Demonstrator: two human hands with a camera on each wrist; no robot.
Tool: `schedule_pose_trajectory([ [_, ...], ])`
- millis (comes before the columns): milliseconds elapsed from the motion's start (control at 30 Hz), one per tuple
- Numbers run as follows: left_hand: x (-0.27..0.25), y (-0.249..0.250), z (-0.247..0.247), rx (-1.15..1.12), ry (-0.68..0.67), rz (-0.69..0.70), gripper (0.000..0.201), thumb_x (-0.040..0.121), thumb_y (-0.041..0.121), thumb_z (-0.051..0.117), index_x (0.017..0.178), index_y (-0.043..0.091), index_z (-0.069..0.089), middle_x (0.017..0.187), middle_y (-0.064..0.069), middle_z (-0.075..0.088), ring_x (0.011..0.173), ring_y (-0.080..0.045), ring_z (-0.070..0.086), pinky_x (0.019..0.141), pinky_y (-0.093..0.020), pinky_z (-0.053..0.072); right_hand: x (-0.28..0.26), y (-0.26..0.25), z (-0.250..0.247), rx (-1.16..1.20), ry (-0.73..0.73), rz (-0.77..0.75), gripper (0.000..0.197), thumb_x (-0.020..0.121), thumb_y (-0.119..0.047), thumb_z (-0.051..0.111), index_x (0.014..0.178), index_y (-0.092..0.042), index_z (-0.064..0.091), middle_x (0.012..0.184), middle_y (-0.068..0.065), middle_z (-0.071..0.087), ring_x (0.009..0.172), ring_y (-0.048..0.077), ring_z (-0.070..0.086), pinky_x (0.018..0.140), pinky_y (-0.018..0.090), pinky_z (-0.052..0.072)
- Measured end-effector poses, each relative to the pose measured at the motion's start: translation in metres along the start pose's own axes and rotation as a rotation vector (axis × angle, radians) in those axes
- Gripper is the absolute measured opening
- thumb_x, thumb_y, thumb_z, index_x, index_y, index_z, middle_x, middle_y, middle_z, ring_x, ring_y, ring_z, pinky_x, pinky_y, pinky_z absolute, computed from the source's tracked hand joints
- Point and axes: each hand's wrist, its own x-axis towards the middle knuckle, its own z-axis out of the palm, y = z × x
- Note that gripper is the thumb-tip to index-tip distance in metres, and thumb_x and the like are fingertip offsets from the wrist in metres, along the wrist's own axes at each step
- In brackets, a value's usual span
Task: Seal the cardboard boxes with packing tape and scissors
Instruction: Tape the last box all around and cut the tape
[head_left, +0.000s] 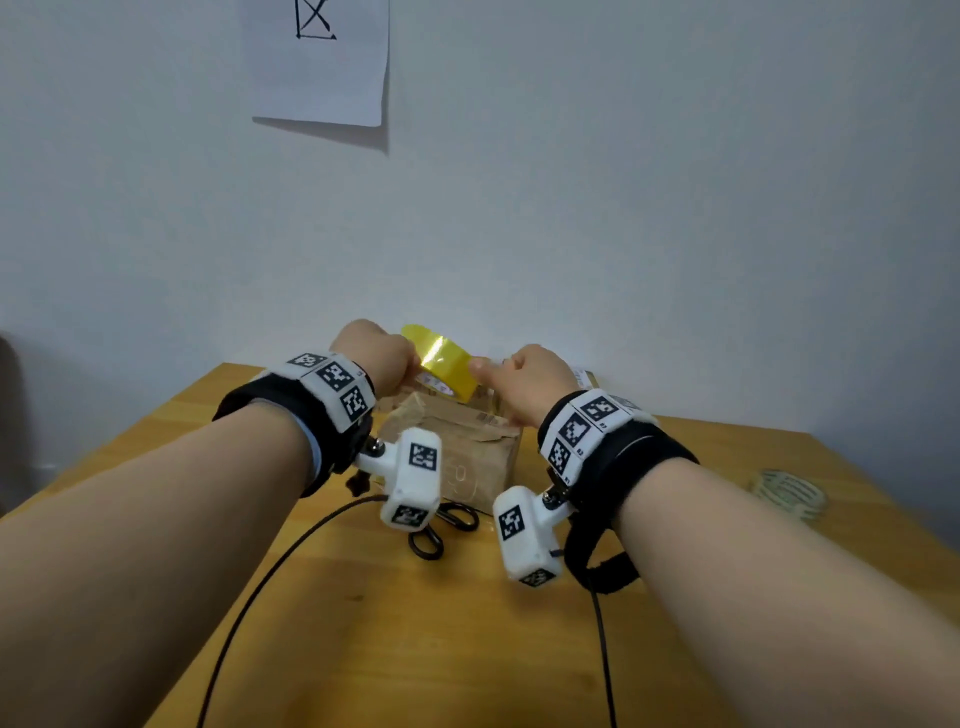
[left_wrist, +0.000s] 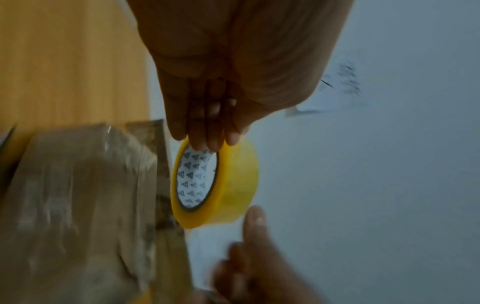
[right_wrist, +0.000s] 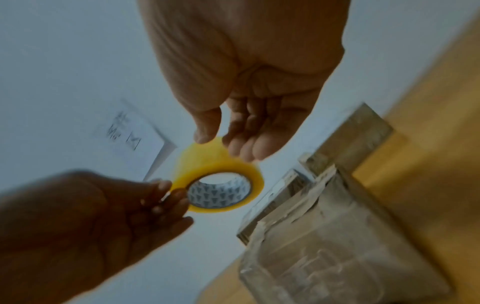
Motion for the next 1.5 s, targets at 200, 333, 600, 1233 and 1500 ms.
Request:
schedule_pose_trajectory([
  [200, -0.010, -0.001, -0.002, 0.256, -0.094, 0.257, 0.027, 0.078, 0.027, 0.061, 0.063, 0.006, 0.068, 0.078, -0.020, 0.072, 0.082, -0.039, 0.069, 0.080, -0.053, 0.056, 0.003, 0.001, 0.013, -0.183, -0.104, -0.236, 0.060, 0.079, -0.065, 0.064, 0.124, -0.026, 0.057, 0.126, 0.004, 0.057, 0.116, 0.023, 0.055, 0.098, 0.046, 0.048],
  [333, -0.014, 0.003, 0.001, 0.182, -0.126, 0.186, 0.020, 0.086, 0.017, 0.063, 0.070, 0.005, 0.067, 0.083, -0.017, 0.072, 0.082, -0.036, 0.068, 0.085, -0.051, 0.056, 0.000, 0.000, 0.016, -0.082, -0.205, -0.222, 0.039, 0.086, -0.051, 0.067, 0.102, -0.016, 0.070, 0.098, 0.004, 0.072, 0.090, 0.022, 0.068, 0.086, 0.045, 0.056],
  [600, -0.016, 0.004, -0.002, -0.160, -0.195, -0.110, 0.007, 0.086, 0.004, 0.063, 0.087, -0.002, 0.067, 0.076, -0.011, 0.069, 0.072, -0.023, 0.063, 0.081, -0.037, 0.053, -0.002, -0.007, 0.016, -0.225, -0.080, -0.249, 0.038, 0.084, -0.052, 0.069, 0.083, -0.014, 0.065, 0.084, 0.003, 0.068, 0.080, 0.023, 0.066, 0.073, 0.037, 0.053],
  [1233, -0.018, 0.004, -0.001, 0.043, -0.194, 0.089, 0.025, 0.096, 0.008, 0.049, 0.075, 0.001, 0.060, 0.074, -0.015, 0.065, 0.067, -0.024, 0.064, 0.077, -0.039, 0.057, -0.008, -0.011, 0.002, 0.064, -0.231, -0.063, 0.047, 0.097, -0.047, 0.052, 0.087, -0.005, 0.070, 0.088, 0.015, 0.074, 0.083, 0.035, 0.073, 0.077, 0.047, 0.061],
  [1500, -0.022, 0.002, -0.007, 0.170, -0.396, 0.224, 0.023, 0.100, 0.009, 0.047, 0.081, 0.002, 0.058, 0.082, -0.013, 0.067, 0.077, -0.022, 0.068, 0.082, -0.036, 0.058, -0.002, -0.013, -0.019, -0.446, -0.253, -0.369, 0.066, 0.081, -0.003, 0.064, 0.138, -0.027, 0.042, 0.140, 0.002, 0.047, 0.124, 0.023, 0.049, 0.100, 0.040, 0.046],
])
